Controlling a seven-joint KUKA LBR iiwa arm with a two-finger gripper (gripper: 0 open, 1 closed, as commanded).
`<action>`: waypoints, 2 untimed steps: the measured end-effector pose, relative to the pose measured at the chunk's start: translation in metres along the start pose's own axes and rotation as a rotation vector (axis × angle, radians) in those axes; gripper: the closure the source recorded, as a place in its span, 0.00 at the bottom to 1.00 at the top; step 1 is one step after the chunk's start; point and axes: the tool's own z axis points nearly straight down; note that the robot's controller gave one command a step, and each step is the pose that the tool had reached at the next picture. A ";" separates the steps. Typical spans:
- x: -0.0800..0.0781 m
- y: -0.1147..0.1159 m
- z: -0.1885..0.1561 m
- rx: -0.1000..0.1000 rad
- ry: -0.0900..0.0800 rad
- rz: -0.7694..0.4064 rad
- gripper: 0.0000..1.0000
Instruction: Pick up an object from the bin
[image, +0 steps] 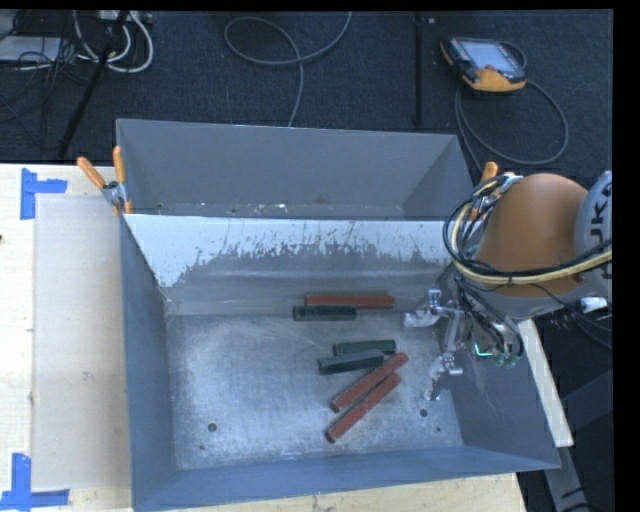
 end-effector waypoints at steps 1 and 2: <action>-0.002 0.000 -0.004 0.001 -0.008 -0.003 0.00; -0.008 0.019 0.030 0.004 -0.015 -0.151 0.00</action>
Offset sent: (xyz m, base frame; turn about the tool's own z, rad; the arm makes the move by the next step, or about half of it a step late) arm 0.0108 0.0511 -0.0861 -0.3663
